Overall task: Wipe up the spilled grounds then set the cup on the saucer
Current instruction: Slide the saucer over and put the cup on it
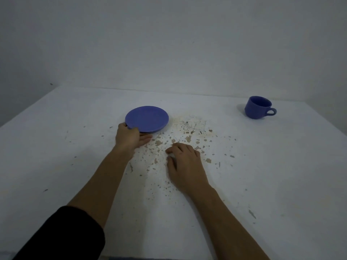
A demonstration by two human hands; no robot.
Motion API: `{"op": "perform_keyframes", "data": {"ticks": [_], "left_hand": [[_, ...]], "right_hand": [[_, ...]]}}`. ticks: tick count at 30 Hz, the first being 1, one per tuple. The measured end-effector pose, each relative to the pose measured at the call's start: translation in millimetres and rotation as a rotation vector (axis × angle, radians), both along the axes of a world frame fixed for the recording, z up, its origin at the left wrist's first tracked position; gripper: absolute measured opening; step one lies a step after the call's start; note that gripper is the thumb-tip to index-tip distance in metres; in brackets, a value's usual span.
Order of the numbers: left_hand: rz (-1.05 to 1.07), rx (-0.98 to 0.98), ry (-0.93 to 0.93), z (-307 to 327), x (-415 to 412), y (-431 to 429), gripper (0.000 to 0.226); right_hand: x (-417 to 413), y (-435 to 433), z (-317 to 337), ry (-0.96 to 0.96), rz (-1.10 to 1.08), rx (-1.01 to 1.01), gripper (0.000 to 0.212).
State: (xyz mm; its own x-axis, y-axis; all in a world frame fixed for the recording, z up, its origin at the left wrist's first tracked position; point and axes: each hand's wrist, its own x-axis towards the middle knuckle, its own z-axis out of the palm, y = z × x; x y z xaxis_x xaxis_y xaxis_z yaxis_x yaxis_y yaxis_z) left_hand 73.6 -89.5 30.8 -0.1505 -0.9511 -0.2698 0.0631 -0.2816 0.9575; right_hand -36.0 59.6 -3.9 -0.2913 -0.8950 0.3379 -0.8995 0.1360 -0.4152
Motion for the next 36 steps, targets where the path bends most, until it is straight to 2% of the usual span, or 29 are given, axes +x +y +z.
{"op": "perform_keyframes", "data": {"ticks": [6, 16, 26, 30, 32, 36], "left_hand": [[-0.075, 0.013, 0.079, 4, -14, 1, 0.045], [-0.340, 0.054, -0.036, 19, -81, 9, 0.049], [-0.389, 0.089, -0.096, 11, -91, 15, 0.048], [-0.362, 0.014, -0.172, 12, -86, 17, 0.034], [-0.261, -0.061, -0.255, 13, -82, 23, 0.029], [0.033, -0.492, -0.410, 10, -73, 61, 0.016]], "right_hand": [[-1, -1, -1, -0.003, -0.005, -0.007, 0.026], [0, -1, -2, -0.016, 0.001, -0.023, 0.029], [-3, -4, -5, -0.032, 0.000, -0.059, 0.026], [-5, -5, -5, -0.164, -0.027, -0.085, 0.017], [-8, -4, -2, -0.257, -0.076, -0.120, 0.014], [-24, 0, 5, -0.355, -0.211, -0.176, 0.013]]}}
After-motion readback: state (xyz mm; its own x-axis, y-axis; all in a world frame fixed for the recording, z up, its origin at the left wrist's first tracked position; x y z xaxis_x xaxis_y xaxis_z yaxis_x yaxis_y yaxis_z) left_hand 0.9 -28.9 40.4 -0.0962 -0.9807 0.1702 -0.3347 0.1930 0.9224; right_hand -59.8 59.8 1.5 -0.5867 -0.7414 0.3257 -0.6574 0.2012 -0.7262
